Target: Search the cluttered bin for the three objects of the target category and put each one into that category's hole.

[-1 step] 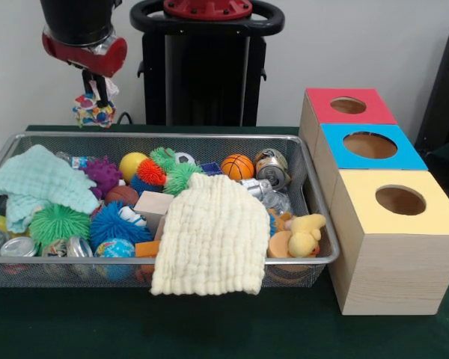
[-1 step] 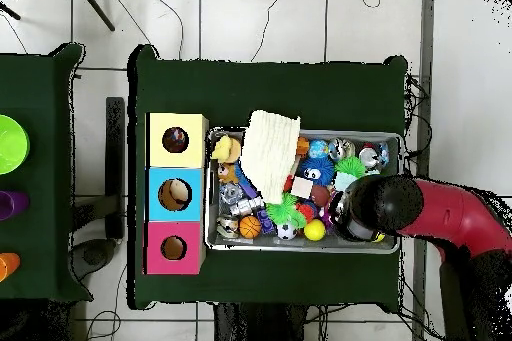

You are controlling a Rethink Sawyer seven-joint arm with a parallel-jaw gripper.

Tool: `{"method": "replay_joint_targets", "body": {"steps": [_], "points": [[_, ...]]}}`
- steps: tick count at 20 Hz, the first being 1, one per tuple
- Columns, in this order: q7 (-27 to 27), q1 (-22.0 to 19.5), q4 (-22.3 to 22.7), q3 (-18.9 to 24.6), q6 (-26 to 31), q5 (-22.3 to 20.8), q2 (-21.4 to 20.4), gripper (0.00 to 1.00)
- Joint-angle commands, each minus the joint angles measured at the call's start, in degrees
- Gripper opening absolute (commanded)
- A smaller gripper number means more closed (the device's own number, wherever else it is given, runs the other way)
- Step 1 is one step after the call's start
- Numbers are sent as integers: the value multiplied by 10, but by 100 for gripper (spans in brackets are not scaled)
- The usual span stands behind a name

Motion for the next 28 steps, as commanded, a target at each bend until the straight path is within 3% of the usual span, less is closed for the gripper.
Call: {"method": "replay_joint_targets", "body": {"steps": [1,28], "points": [[29,19,-5,-1,-43,5,3,0],[110,88,-55,-83,-60,31,51,0]]}}
